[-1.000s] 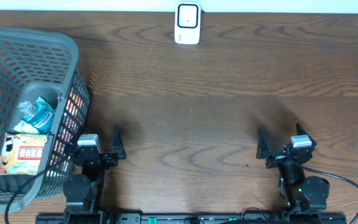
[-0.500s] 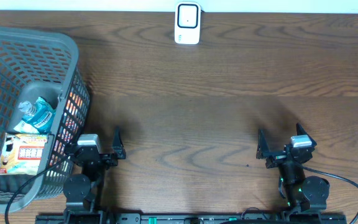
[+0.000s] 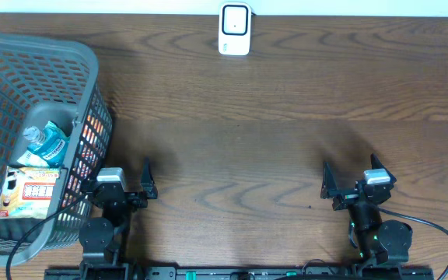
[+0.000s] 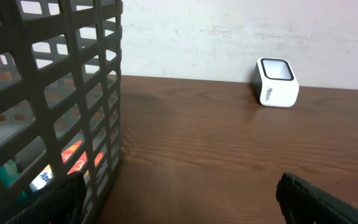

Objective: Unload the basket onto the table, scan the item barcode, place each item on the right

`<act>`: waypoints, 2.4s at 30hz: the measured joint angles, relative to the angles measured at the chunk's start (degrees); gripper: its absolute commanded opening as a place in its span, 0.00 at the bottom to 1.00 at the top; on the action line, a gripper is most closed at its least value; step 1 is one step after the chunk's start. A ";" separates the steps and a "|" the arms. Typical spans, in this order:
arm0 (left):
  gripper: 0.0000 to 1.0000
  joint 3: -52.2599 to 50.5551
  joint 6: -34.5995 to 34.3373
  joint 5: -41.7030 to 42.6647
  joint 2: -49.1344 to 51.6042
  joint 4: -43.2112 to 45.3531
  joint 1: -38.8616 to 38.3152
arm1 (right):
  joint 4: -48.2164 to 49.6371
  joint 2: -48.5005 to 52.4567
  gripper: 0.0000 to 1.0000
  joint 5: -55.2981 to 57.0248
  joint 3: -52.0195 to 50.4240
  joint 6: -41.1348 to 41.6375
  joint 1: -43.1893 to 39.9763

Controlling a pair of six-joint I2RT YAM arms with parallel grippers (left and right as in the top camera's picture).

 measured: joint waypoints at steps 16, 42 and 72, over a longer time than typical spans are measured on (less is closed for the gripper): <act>0.98 0.00 -0.13 -0.61 0.00 0.11 0.02 | 0.00 0.00 0.99 0.00 0.00 0.00 0.00; 0.98 12.41 -7.32 26.93 3.67 2.54 0.07 | 0.00 0.00 0.99 0.00 0.00 0.00 0.00; 0.98 67.65 -15.21 14.67 40.89 -27.78 0.04 | -0.09 0.00 0.99 0.22 0.00 0.00 0.00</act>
